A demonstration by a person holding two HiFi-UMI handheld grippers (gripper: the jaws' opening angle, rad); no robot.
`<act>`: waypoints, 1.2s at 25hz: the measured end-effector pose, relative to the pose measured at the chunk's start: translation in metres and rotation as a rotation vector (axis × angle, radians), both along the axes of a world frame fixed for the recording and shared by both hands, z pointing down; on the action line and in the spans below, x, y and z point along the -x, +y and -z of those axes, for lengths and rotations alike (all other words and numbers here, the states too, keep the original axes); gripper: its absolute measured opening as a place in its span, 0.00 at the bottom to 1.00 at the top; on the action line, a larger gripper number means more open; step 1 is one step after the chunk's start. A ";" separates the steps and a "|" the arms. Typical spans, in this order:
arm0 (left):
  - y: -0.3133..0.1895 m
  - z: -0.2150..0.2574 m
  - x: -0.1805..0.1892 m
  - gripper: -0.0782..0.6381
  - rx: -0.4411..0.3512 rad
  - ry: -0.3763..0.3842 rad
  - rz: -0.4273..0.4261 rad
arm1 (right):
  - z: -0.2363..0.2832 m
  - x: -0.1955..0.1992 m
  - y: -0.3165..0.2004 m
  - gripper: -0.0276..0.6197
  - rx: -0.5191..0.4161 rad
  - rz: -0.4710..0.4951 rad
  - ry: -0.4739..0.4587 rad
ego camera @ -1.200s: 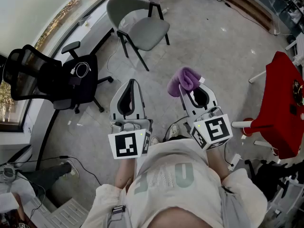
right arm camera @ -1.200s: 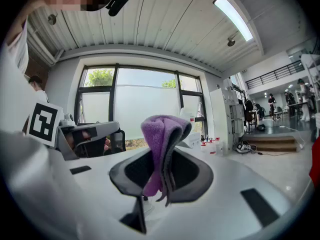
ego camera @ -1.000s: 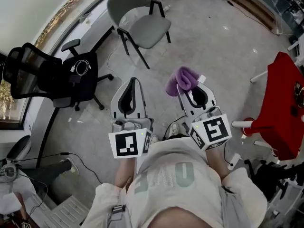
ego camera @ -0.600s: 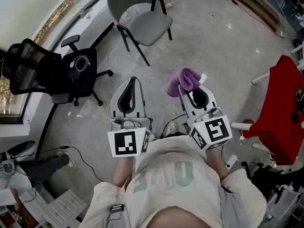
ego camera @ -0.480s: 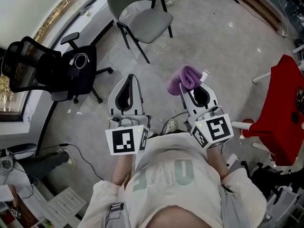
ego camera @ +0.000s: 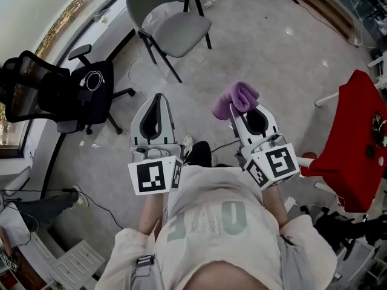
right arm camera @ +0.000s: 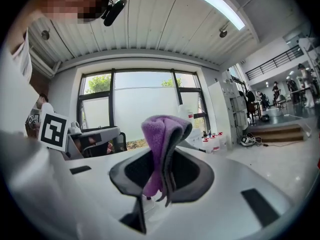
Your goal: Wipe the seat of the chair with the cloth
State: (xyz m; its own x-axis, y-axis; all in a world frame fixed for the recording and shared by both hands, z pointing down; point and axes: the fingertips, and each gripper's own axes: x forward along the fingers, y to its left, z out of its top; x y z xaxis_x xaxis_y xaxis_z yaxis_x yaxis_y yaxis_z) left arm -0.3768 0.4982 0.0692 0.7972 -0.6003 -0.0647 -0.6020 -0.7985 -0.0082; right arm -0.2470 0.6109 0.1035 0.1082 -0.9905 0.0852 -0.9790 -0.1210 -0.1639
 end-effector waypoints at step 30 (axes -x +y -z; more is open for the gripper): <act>-0.325 0.005 -0.298 0.13 -0.022 0.082 0.000 | 0.005 -0.295 -0.283 0.18 0.010 -0.034 0.103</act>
